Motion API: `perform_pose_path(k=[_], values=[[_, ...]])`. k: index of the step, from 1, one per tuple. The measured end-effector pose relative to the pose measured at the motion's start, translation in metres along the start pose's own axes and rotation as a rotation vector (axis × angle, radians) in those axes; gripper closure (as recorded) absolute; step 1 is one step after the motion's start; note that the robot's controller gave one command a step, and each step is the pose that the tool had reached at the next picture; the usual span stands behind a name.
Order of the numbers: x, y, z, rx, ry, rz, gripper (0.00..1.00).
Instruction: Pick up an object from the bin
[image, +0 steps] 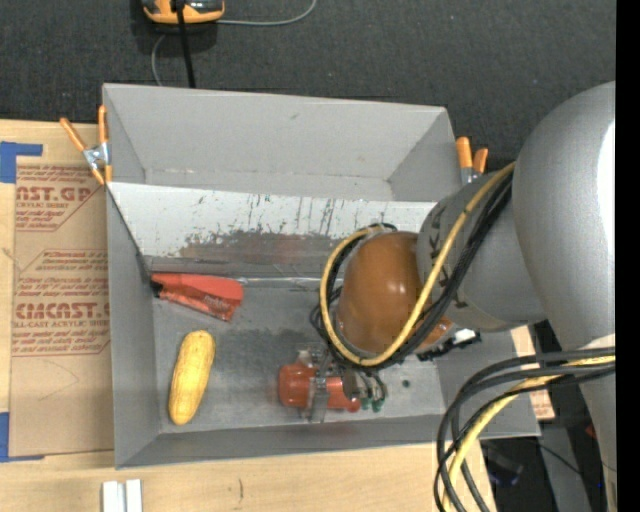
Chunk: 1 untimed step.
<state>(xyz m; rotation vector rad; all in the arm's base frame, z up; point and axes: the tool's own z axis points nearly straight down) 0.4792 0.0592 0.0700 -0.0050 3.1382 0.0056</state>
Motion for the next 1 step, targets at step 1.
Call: perform_pose_path(k=[1], values=[[-0.0097, 0.0061, -0.149, 0.0, -0.003, 0.009, 1.0]])
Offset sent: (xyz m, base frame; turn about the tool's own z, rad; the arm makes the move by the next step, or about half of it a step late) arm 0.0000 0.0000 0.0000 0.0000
